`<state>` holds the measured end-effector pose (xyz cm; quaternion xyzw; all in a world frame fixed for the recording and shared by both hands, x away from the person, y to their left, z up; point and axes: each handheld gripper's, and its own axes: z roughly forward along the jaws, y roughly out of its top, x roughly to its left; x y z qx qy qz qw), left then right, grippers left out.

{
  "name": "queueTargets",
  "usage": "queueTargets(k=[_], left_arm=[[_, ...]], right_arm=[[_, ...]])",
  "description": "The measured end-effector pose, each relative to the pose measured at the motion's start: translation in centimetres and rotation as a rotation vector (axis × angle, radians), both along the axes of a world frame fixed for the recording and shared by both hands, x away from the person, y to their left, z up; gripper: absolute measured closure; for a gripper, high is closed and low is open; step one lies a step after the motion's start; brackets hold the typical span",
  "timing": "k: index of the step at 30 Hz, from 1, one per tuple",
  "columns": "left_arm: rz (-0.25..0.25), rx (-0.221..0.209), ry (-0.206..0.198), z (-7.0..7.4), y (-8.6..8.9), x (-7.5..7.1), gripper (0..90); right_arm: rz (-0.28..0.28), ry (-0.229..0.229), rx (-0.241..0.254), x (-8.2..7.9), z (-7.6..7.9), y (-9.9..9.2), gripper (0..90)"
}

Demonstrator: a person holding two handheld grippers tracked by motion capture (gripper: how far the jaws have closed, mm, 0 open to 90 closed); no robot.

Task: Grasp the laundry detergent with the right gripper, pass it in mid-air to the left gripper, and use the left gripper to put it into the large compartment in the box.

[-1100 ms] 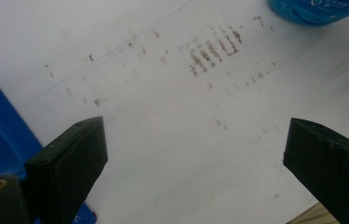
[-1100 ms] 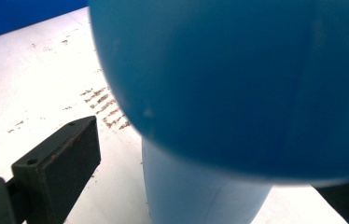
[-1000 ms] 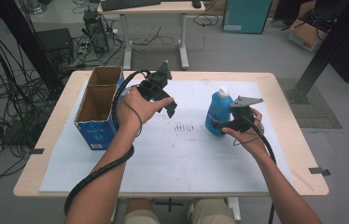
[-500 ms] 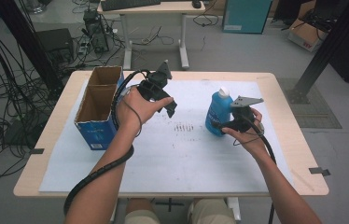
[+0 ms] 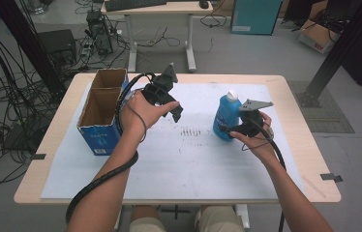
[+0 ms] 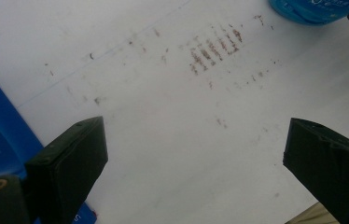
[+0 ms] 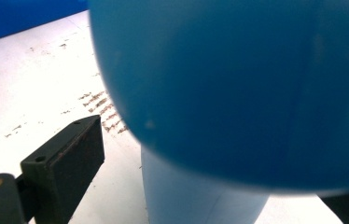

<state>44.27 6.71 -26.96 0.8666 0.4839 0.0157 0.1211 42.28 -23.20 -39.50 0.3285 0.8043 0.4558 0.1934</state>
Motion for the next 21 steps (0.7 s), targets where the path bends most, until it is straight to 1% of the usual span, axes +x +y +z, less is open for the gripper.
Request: queueTargets(k=[1,6,15,18,21], left_arm=[[-0.001,0.000,0.003,0.00,0.01,0.00,6.8],[-0.001,-0.001,0.000,-0.01,0.07,-0.01,6.7],[0.004,-0.002,0.000,-0.07,0.25,-0.13,6.8],[0.003,-0.002,-0.003,-0.05,0.26,-0.13,6.8],[0.001,0.001,-0.001,-0.08,0.21,-0.13,6.8]], right_arm=[[-0.006,0.005,0.002,-0.02,-0.02,0.01,6.2],[-0.013,0.001,0.004,0.03,-0.09,0.07,8.1],[-0.031,-0.013,0.000,0.13,-0.33,0.18,13.1],[-0.026,-0.018,-0.004,0.14,-0.35,0.14,14.1],[-0.039,-0.016,-0.001,0.11,-0.43,0.25,19.0]])
